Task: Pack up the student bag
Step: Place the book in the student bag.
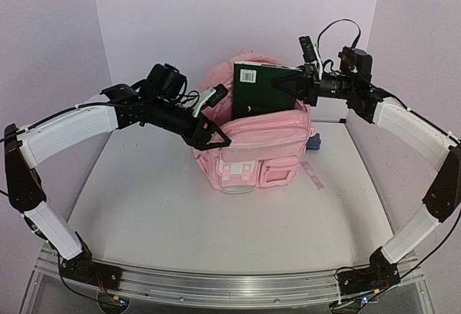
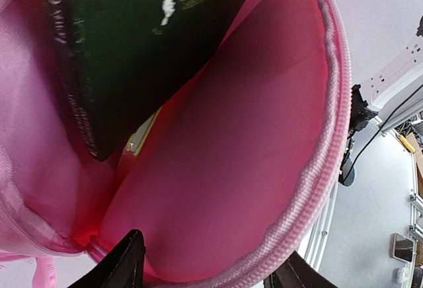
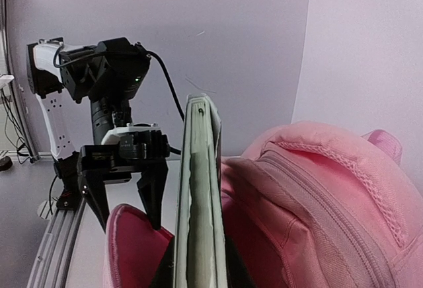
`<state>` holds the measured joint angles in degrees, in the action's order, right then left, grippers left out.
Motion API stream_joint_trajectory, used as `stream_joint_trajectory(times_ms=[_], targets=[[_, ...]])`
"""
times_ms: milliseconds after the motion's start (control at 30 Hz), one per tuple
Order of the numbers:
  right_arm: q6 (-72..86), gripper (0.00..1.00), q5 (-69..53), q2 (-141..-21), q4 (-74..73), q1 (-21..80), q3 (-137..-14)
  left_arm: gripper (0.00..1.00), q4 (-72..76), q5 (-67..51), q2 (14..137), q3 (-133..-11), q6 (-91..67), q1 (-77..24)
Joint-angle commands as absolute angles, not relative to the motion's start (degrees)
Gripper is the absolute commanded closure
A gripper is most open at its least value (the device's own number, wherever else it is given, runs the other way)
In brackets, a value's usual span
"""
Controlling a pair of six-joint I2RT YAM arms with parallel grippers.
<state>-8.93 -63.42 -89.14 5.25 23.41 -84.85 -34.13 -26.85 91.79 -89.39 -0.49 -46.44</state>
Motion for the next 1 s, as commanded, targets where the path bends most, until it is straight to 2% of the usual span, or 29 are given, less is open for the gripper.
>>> stream_joint_trajectory(times_ms=[0,233,567,700,867,967], targets=[[-1.6,1.0,-75.0,-85.3,8.8,23.5,-88.9,0.4,-36.1,-26.5,89.6,-88.9,-1.3,-44.6],[-0.4,1.0,-79.6,-86.2,8.5,23.6,-89.3,0.4,-35.0,-27.8,89.7,-88.7,-1.5,-43.5],[-7.4,1.0,-67.1,-90.3,6.6,23.7,-80.9,0.36,-34.3,-29.6,89.6,-89.3,-1.9,-42.5],[-14.0,1.0,-60.1,-91.6,0.3,24.0,-80.6,0.34,-34.2,-29.7,89.2,-89.3,-2.2,-42.0],[-16.2,0.94,-57.6,-91.8,-2.3,24.1,-80.0,0.3,-33.9,-30.2,89.3,-89.0,-2.5,-41.2],[-16.9,1.0,-53.8,-89.2,-1.6,24.5,-79.4,0.29,-33.1,-31.2,89.5,-88.8,-2.8,-40.9]])
